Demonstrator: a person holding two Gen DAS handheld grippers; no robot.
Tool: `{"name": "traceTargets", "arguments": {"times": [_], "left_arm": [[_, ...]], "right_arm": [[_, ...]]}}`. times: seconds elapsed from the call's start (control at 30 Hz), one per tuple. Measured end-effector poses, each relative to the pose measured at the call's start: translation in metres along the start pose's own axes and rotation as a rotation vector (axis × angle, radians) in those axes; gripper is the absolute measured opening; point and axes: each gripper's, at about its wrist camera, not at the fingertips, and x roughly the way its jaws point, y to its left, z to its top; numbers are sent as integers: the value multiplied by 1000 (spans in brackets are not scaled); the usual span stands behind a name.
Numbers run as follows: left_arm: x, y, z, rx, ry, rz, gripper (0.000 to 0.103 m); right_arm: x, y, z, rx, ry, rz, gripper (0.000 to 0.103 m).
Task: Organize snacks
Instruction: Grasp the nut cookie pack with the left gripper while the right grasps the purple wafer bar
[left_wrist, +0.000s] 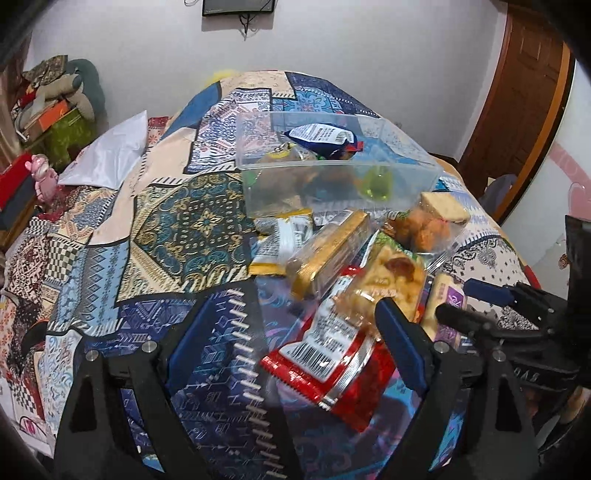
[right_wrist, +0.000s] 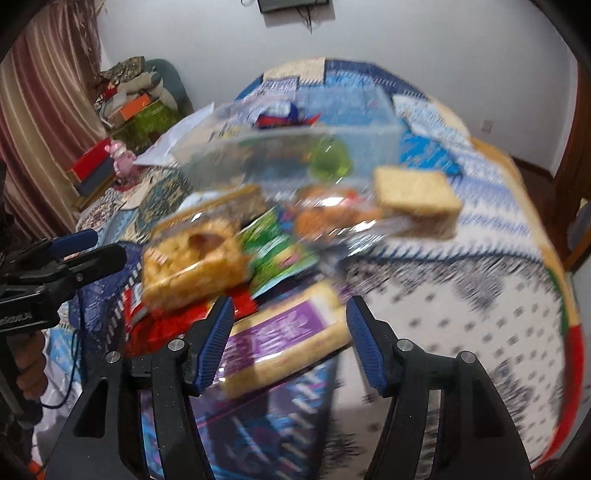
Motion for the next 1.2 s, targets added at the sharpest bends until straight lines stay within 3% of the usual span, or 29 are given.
{"name": "traceTargets", "arguments": {"times": [0.07,0.2,0.37,0.57,0.73,0.93,1.0,1.2], "left_arm": [[-3,0,-1,9,-6,-4,89],[-7,-7,1,32,-27,-32,89],[3,-24,5,61,-18,-83,85],[29,-47,10,101,29,-134,80],[46,-54,11,94,63,-154,76],[52,-62,3,98,67,-145,65],[50,-64,1,100,60,-144,55],[42,-63,-3,93,45,-146,49]], "right_arm": [[1,7,-2,-7,-18,-9,79],[4,19,-6,-54,-29,-38,84],[6,17,-10,-94,-29,-88,84],[2,-18,-21,23,26,-12,80],[-15,-38,-29,28,24,-58,80],[-23,-47,-28,56,6,-57,71],[-19,-43,-25,50,0,-45,66],[2,-29,-20,11,16,-55,45]]}}
